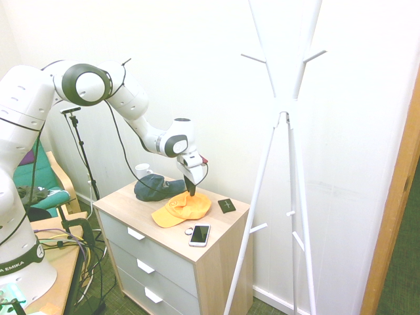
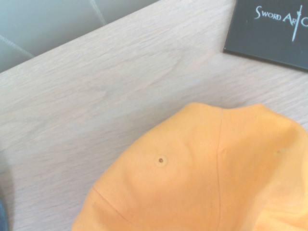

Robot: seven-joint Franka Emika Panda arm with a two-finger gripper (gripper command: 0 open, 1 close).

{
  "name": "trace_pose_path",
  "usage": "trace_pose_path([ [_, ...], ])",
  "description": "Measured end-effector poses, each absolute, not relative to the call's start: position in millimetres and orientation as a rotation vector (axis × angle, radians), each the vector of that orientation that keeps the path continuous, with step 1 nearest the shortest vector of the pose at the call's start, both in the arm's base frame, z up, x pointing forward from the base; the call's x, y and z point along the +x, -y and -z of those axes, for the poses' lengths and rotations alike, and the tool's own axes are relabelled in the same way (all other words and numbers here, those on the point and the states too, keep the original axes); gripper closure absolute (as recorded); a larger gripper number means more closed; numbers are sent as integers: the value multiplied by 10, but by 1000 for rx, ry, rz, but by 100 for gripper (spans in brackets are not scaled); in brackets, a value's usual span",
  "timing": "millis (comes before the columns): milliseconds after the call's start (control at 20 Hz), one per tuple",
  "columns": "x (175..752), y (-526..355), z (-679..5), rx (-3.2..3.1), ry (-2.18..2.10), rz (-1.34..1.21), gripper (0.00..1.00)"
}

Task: Hang the cap

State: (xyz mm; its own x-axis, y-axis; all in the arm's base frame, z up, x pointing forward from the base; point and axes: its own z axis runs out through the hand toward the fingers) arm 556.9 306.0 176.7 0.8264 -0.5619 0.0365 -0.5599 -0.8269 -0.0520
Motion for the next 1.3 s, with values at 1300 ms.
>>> trace_pose_path([
  [1300,5561,-2794,-4111,-3221,-808,776,100],
])
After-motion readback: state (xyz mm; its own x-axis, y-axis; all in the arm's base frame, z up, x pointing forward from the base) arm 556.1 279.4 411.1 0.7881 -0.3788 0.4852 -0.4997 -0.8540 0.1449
